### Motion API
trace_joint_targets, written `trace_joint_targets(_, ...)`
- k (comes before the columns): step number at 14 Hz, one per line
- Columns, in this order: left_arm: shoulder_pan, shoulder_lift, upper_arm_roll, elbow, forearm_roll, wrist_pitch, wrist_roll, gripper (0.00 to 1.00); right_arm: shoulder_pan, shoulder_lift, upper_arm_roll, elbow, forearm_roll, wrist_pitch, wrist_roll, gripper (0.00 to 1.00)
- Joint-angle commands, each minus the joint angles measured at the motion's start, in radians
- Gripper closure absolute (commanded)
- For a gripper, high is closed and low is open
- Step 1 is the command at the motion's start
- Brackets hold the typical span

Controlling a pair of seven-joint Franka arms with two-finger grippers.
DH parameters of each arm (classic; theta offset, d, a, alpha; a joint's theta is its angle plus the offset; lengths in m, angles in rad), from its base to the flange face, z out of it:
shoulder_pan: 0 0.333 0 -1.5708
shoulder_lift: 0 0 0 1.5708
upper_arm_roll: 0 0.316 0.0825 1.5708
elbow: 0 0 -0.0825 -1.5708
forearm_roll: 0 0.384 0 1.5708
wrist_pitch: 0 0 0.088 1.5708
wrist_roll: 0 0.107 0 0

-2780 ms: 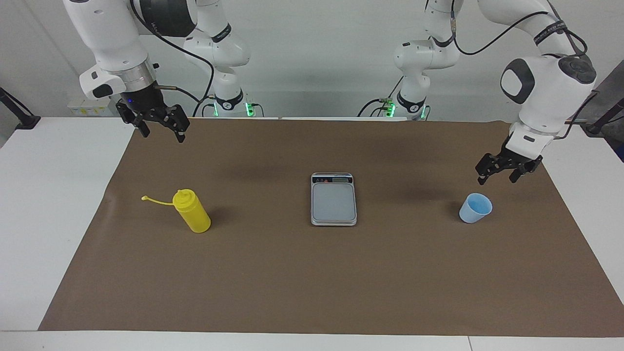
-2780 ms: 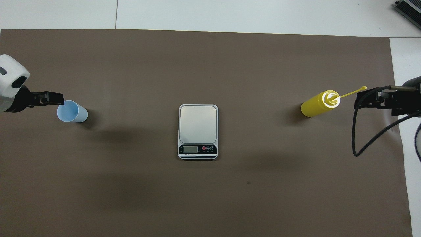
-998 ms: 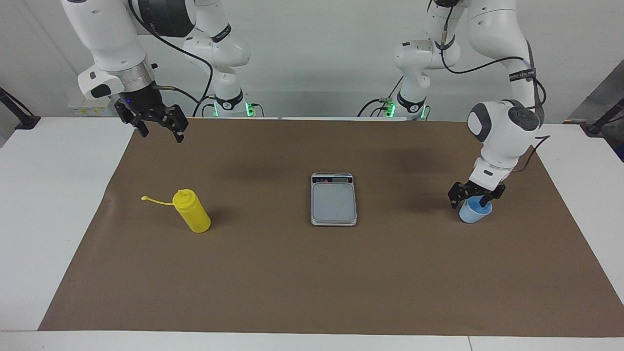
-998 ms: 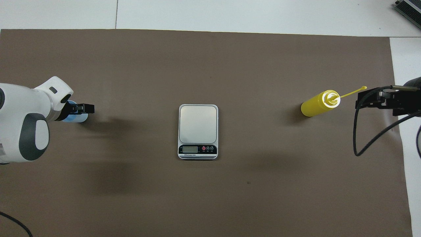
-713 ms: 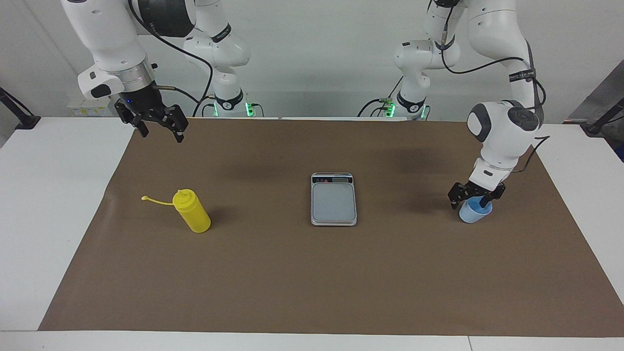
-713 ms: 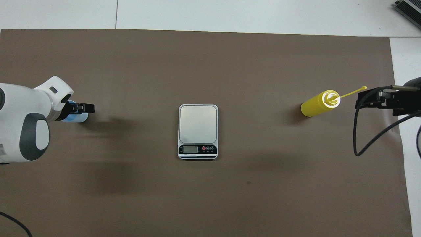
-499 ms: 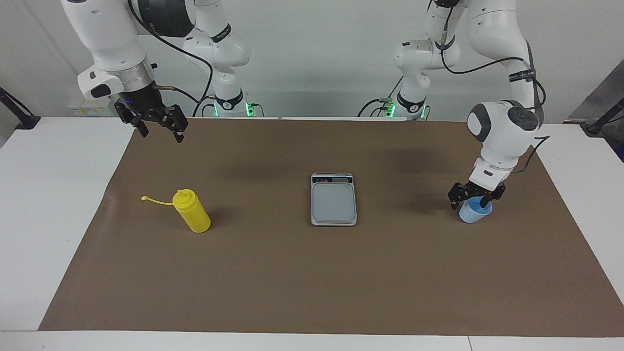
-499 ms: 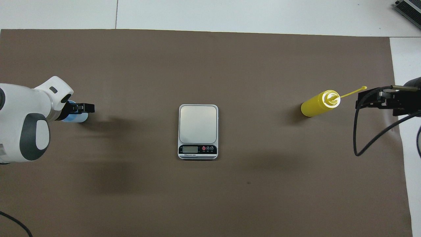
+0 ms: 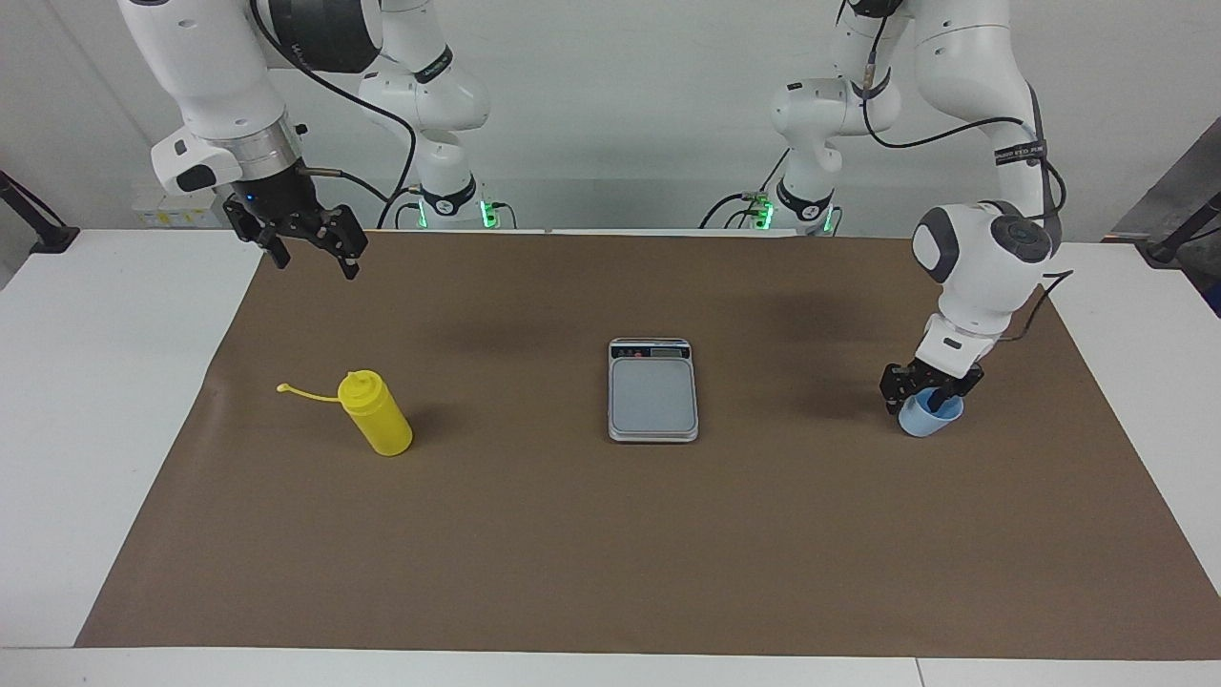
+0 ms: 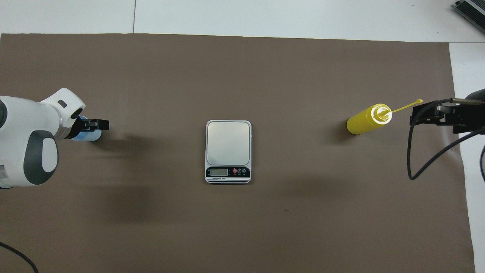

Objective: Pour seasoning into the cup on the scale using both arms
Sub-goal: 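Grasp the light blue cup with the left gripper, then carry the blue cup with the left gripper onto the scale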

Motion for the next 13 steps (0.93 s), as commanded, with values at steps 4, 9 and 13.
trace_joint_targets(4, -0.015, 0.004, 0.011, -0.002, 0.004, 0.025, -0.001, 0.82, -0.017, -0.022, -0.002, -0.024, 0.003, -0.001, -0.024, 0.0)
trace_joint_targets(9, -0.015, 0.007, 0.009, 0.016, 0.004, 0.019, -0.003, 0.94, -0.017, -0.022, -0.002, -0.024, 0.001, -0.001, -0.024, 0.0)
trace_joint_targets(13, -0.037, 0.021, 0.003, 0.049, 0.002, 0.01, -0.014, 0.94, -0.019, -0.022, -0.002, -0.024, 0.003, -0.001, -0.026, 0.0)
